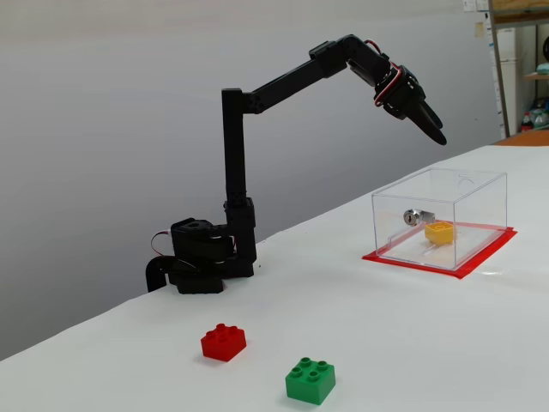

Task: Pick the yellow lego brick and place it into the transparent box

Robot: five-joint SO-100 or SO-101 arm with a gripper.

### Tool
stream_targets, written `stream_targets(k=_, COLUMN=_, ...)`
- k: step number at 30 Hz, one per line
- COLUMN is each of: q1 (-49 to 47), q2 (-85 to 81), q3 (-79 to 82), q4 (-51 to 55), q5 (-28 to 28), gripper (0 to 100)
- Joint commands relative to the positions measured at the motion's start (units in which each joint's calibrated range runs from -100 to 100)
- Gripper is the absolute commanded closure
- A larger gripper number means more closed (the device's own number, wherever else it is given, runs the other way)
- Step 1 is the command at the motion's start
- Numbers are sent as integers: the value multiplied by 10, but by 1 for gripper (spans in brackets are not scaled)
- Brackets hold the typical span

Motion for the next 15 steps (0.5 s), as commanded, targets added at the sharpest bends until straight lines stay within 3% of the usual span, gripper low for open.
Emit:
stream_targets(k=1, q1=14, q2=-10, q3=-19, q4=-6, q5=3, gripper=66)
stream_targets(k=8, q1=54, q2=-19, q3=-23, q4=-5, q5=25, gripper=93)
stream_targets(k=15, q1=128, q2=-69, q3=8, q4=2, q5=30, gripper=98)
